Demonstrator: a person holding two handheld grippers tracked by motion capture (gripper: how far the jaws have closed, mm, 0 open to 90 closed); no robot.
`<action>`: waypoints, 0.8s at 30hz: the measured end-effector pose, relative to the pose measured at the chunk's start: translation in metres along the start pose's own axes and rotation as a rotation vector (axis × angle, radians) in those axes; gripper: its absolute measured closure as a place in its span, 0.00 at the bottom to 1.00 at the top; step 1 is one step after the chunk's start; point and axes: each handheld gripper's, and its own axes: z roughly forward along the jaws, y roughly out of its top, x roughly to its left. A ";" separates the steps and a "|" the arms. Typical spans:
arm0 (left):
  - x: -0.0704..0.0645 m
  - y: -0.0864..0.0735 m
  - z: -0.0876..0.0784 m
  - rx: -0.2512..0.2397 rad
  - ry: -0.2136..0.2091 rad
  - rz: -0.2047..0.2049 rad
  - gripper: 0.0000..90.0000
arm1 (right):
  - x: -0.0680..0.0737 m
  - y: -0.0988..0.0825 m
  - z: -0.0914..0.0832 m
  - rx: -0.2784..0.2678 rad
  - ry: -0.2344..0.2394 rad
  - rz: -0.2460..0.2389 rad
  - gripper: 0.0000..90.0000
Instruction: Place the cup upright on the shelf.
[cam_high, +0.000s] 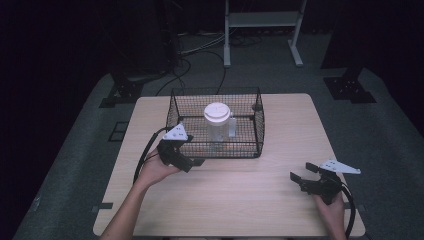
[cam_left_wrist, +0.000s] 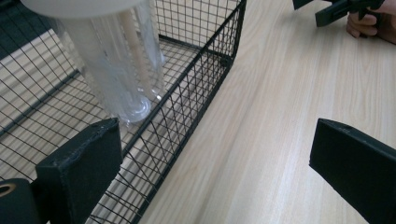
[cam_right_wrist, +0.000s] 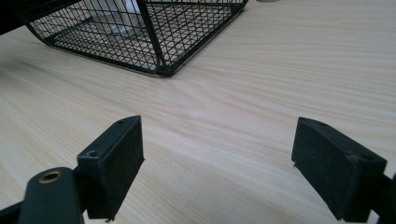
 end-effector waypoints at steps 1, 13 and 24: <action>-0.001 -0.001 0.000 -0.005 -0.001 -0.002 0.02 | 0.000 0.000 0.000 0.000 0.000 0.001 0.17; -0.009 -0.014 0.001 -0.008 -0.006 -0.013 0.02 | 0.000 0.000 0.000 0.001 0.000 0.001 0.17; -0.018 -0.021 0.001 -0.028 -0.022 -0.017 0.02 | 0.000 0.000 0.000 0.002 -0.001 0.001 0.17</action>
